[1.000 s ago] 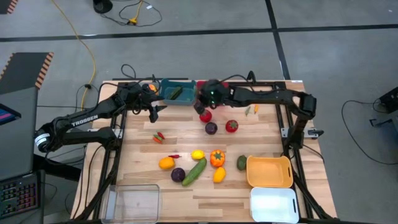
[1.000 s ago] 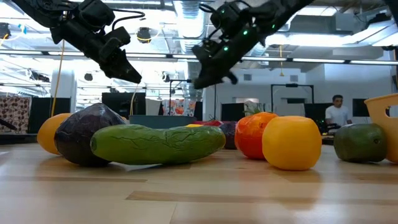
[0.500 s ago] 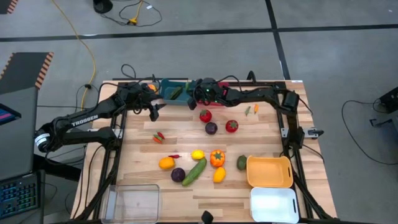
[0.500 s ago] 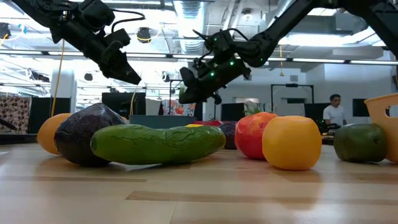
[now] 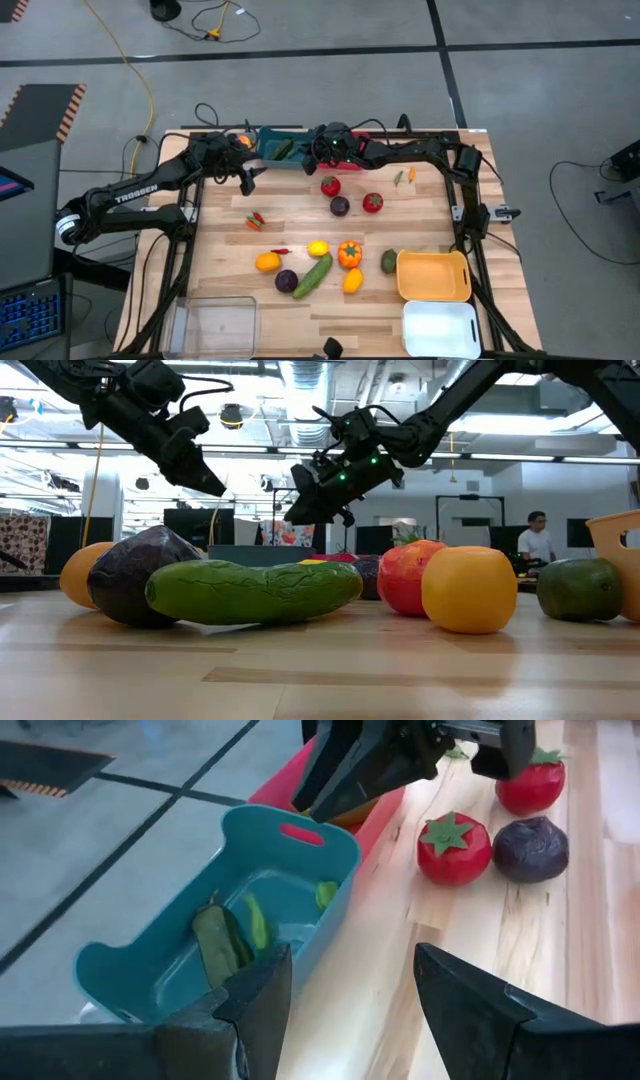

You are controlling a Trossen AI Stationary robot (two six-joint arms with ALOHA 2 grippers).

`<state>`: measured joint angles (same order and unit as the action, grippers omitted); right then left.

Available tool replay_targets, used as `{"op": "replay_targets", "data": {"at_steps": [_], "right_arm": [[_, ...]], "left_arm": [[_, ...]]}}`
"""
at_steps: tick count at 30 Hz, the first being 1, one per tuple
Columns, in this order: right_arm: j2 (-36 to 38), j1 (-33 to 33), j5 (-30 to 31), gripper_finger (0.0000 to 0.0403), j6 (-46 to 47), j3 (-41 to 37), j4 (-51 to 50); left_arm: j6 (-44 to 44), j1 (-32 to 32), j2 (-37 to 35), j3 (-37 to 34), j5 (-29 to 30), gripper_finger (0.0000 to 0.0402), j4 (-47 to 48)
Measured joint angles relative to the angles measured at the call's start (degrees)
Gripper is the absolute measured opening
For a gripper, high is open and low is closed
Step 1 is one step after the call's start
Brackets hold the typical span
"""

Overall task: Sort produce into baskets
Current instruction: Put the red chili pepper into the blue bin

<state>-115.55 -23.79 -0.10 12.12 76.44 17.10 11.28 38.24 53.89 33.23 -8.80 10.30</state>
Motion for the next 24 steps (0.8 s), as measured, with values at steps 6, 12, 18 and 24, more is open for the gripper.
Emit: {"op": "replay_targets", "data": {"at_steps": [6,12,18,24], "right_arm": [[0.0,0.0,0.0,0.0151,0.0,0.0,0.1],[0.2,0.2,-0.1,0.0146,0.0,0.0,-0.1],[0.6,0.2,-0.1,0.0144,-0.2,0.0,-0.1],[1.2,0.2,-0.2,0.0144,-0.2,0.0,-0.1]], "left_arm": [[2.3,-0.5,0.0,0.0,-4.2,0.0199,7.0],[4.5,-3.1,0.0,0.0,-4.3,0.0199,16.4],[4.5,-5.2,0.0,0.0,-4.2,0.0199,22.3],[4.5,-6.3,1.6,0.0,-3.7,0.0199,24.6]]}}
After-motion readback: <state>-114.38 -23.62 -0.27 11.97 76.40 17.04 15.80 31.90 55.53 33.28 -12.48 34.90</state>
